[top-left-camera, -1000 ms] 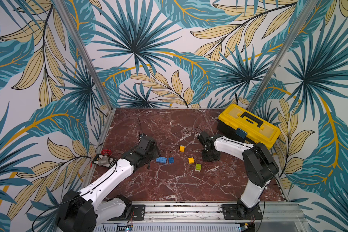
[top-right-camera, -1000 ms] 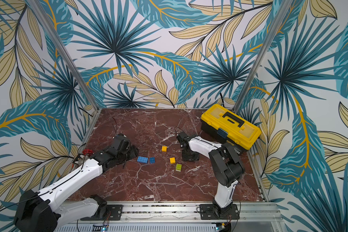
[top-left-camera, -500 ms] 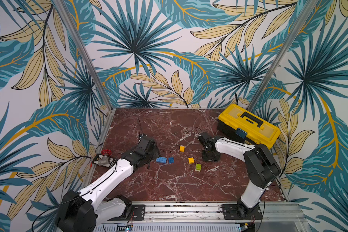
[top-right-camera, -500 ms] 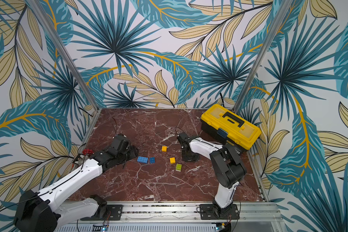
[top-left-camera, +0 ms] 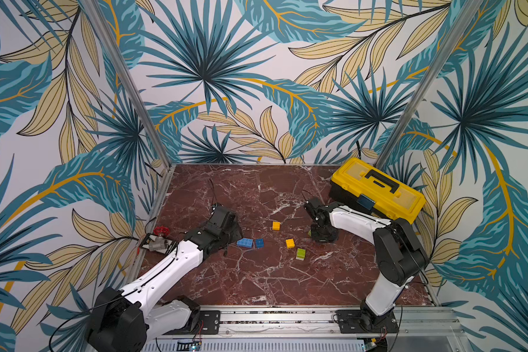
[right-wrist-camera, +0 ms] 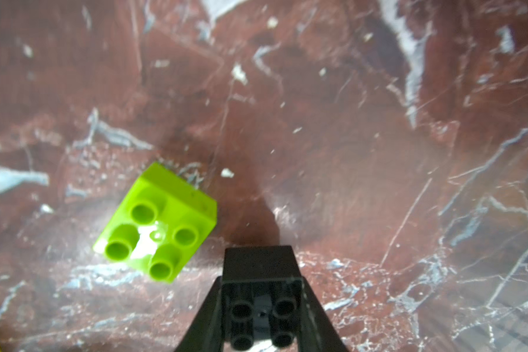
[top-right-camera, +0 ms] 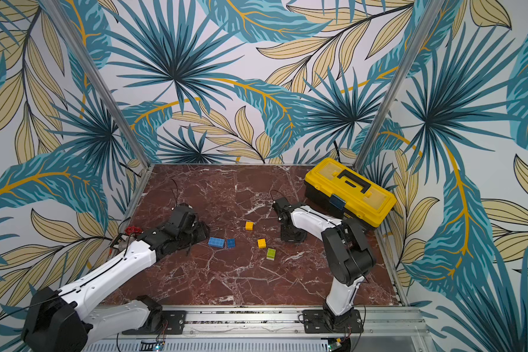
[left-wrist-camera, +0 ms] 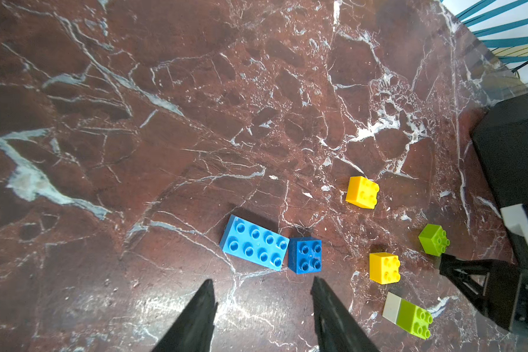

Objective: Assemble the number 4 with lego
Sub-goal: Pick up the lego brick from the center of the board, then assemble the lego brick with the lego brick.

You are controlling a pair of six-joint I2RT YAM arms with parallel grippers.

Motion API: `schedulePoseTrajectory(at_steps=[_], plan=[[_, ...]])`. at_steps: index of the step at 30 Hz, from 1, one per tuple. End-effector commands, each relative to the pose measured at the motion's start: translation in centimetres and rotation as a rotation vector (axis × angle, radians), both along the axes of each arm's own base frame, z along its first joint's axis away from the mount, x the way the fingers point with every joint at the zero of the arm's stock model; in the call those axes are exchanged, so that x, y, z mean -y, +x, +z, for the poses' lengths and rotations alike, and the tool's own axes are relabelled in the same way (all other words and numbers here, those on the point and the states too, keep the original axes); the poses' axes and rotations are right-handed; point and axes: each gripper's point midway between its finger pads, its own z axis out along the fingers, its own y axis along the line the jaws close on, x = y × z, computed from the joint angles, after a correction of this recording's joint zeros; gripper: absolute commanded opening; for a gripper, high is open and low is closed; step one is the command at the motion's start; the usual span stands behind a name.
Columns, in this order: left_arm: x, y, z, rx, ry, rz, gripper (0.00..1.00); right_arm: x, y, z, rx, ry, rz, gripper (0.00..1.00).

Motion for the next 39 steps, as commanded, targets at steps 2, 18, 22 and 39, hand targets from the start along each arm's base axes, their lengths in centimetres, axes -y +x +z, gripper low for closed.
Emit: schedulePoseTrajectory(at_steps=[2, 18, 22, 39], plan=[[0.1, 0.7, 1.4, 0.025, 0.000, -0.008, 0.52, -0.6, 1.0, -0.9, -0.025, 0.009, 0.004, 0.21], [0.4, 1.1, 1.2, 0.022, 0.002, -0.012, 0.49, -2.5, 3.9, 3.4, 0.069, 0.076, 0.044, 0.21], [0.6, 1.2, 1.0, 0.013, 0.000, -0.017, 0.48, -3.7, 2.9, 3.8, 0.060, 0.157, 0.072, 0.20], [0.8, 1.5, 0.5, -0.003, 0.002, -0.014, 0.46, -5.4, 2.5, 1.0, -0.026, 0.193, 0.077, 0.19]])
